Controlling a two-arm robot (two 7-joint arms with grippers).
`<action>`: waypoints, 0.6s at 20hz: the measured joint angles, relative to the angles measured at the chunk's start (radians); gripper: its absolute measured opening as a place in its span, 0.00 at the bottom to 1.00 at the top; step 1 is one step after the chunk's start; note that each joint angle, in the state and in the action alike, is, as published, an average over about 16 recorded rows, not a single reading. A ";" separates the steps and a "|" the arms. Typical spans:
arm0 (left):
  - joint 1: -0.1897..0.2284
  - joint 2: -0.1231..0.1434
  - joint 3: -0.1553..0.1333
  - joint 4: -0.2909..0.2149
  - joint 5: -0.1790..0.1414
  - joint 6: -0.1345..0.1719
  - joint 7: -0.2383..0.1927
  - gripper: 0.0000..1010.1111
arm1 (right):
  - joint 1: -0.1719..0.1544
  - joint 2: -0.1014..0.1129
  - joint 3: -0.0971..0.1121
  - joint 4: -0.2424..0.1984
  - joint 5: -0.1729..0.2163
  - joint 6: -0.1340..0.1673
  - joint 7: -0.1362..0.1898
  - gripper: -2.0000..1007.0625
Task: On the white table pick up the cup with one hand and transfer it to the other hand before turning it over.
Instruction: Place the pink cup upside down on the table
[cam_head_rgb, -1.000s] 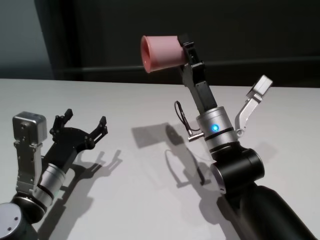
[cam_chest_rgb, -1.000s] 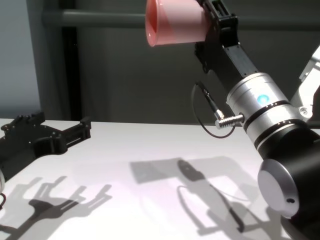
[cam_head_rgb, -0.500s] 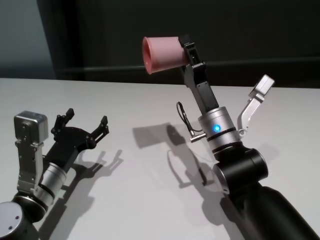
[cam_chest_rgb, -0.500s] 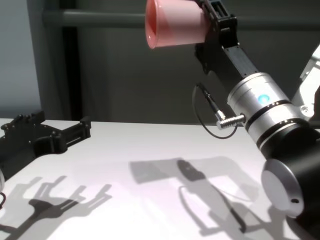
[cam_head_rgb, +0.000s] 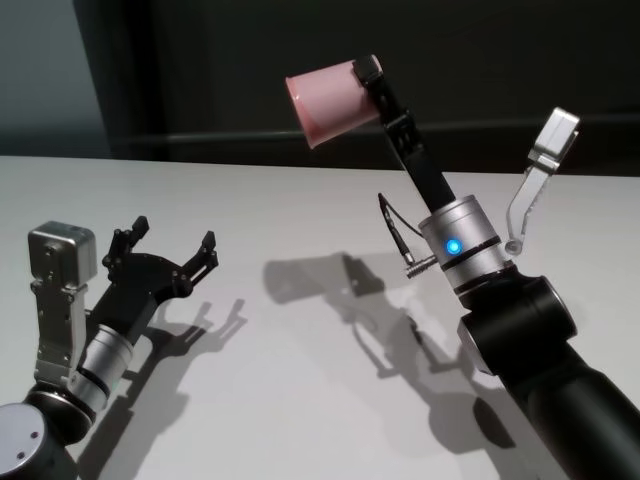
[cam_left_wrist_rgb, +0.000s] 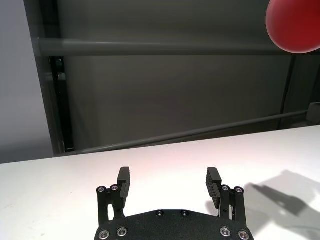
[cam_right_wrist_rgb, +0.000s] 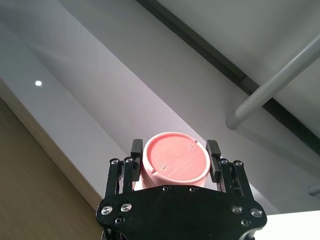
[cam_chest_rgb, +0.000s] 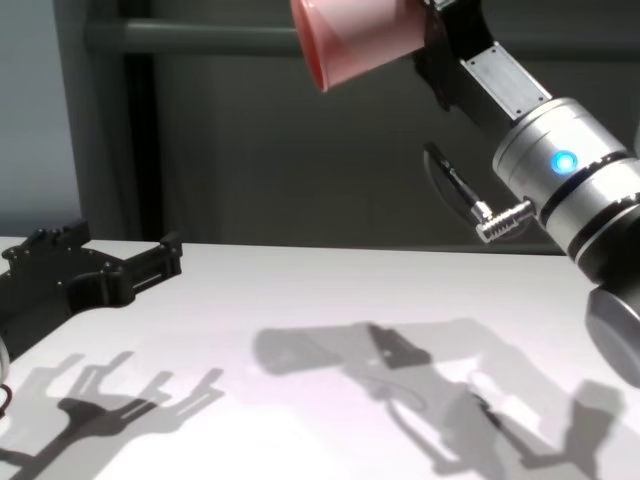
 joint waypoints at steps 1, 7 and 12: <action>0.000 0.000 0.000 0.000 0.000 0.000 0.000 0.99 | 0.000 0.010 -0.006 -0.012 -0.018 -0.009 -0.011 0.73; 0.000 0.000 0.000 0.000 0.000 0.000 0.000 0.99 | 0.005 0.059 -0.043 -0.069 -0.137 -0.047 -0.092 0.73; -0.001 0.001 0.000 -0.001 -0.001 -0.001 0.000 0.99 | 0.010 0.093 -0.076 -0.106 -0.257 -0.066 -0.167 0.73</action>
